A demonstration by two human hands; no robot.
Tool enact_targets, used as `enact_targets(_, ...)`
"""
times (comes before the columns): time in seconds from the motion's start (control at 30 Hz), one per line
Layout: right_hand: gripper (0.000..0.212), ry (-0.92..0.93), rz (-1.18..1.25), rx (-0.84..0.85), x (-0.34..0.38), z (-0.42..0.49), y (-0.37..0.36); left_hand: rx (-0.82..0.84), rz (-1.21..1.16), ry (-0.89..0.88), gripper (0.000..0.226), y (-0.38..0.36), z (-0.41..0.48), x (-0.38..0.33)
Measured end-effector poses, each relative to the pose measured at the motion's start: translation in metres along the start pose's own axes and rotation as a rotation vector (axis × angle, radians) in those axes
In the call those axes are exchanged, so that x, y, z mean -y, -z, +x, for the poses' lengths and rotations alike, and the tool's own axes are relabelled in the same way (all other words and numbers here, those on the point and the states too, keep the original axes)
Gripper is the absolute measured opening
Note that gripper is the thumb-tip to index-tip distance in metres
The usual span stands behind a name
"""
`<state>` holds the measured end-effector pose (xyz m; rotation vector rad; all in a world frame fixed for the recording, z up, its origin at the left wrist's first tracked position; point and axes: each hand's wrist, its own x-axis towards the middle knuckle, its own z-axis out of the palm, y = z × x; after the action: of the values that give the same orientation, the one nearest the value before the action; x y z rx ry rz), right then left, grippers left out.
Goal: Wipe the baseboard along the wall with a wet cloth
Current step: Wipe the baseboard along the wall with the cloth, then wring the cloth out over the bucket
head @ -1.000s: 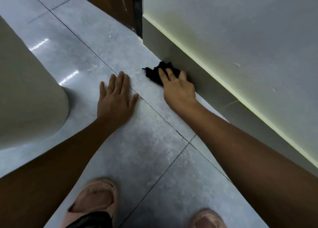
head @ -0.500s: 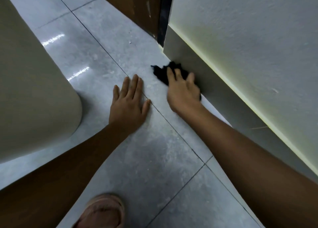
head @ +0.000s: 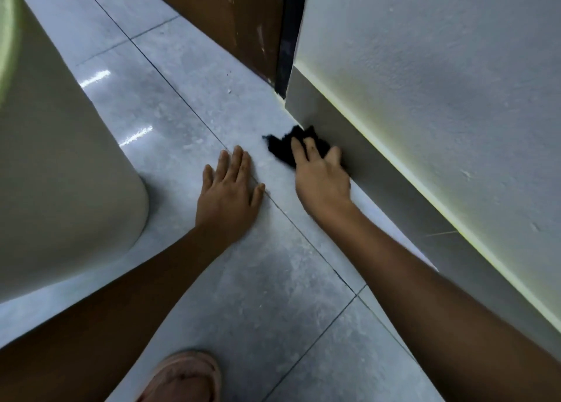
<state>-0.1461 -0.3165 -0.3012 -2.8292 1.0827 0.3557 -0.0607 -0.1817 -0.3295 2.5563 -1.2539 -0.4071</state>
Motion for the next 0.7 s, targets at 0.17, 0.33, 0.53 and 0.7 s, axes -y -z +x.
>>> enact_targets(0.17, 0.075, -0.040, 0.460, -0.039, -0.026, -0.036, -0.012, -0.193, -0.747, 0.323, 0.034, 0.013, -0.015, -0.046)
enact_targets(0.33, 0.052, 0.012, 0.698, -0.031, -0.008, -0.076, 0.016, 0.427, -1.640, 0.635, 0.050, 0.038, -0.013, -0.082)
enact_targets(0.53, 0.067, 0.149, 0.660, -0.029, -0.002, -0.111, 0.077, 0.379, -1.617, 0.515, 0.042, 0.097, -0.028, -0.091)
enact_targets(0.7, 0.052, 0.029, 1.158, -0.065, -0.012, -0.139, 0.171, 0.315, -1.650, 0.455, 0.032, 0.181, -0.050, -0.114)
